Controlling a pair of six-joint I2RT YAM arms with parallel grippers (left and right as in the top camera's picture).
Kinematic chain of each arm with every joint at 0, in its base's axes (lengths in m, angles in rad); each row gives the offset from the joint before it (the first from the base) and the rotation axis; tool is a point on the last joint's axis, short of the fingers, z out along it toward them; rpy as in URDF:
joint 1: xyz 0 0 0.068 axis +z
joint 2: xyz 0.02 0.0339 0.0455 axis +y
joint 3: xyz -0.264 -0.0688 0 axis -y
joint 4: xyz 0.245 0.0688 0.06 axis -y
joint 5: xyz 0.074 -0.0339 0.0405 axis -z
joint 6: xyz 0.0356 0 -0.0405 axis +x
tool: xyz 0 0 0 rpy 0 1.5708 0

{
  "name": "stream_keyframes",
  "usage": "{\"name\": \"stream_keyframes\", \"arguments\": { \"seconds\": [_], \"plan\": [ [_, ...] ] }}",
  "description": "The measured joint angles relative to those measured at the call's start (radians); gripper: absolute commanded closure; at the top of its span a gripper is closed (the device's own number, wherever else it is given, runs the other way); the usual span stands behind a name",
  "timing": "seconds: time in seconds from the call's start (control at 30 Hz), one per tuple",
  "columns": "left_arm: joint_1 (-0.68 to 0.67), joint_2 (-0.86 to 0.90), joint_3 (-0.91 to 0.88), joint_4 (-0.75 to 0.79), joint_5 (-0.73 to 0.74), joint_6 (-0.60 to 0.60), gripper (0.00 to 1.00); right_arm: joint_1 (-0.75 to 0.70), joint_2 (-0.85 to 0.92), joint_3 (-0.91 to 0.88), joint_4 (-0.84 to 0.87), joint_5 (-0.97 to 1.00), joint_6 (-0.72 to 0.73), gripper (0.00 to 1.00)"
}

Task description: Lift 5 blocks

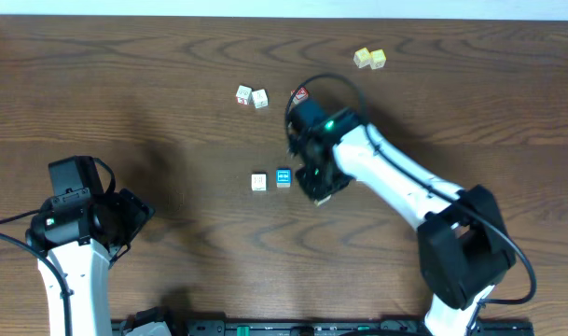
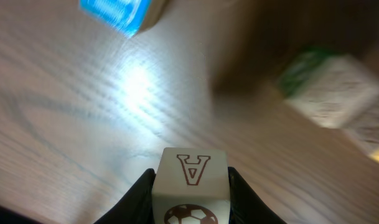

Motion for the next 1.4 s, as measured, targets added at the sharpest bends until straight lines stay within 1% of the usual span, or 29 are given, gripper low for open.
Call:
{"name": "stream_keyframes", "arguments": {
  "seconds": [0.2, 0.4, 0.57, 0.73, 0.9, 1.0, 1.4],
  "plan": [
    [0.000, 0.000, 0.000, -0.004, 0.000, 0.000, 0.18, -0.162, 0.000, 0.084, -0.068, 0.001, 0.027, 0.77],
    [0.000, 0.000, 0.000, -0.005, 0.000, 0.000, 0.18, -0.340, 0.000, 0.085, -0.116, 0.005, 0.060, 0.78],
    [0.000, 0.000, 0.000, -0.004, 0.000, 0.000, 0.18, -0.460, 0.000, 0.060, -0.109, 0.005, 0.090, 0.76],
    [0.000, 0.000, 0.000, -0.005, 0.000, 0.000, 0.18, -0.508, 0.000, -0.014, -0.031, 0.005, 0.119, 0.75],
    [0.000, 0.001, 0.000, -0.005, 0.000, 0.000, 0.18, -0.506, 0.000, -0.107, 0.097, 0.002, 0.143, 0.75],
    [0.000, 0.001, 0.000, -0.006, 0.000, 0.000, 0.18, -0.506, 0.000, -0.137, 0.146, -0.004, 0.150, 0.74],
    [0.000, 0.001, 0.000, -0.006, 0.000, 0.000, 0.18, -0.497, 0.000, -0.152, 0.197, -0.013, 0.156, 0.72]
  ]
}}
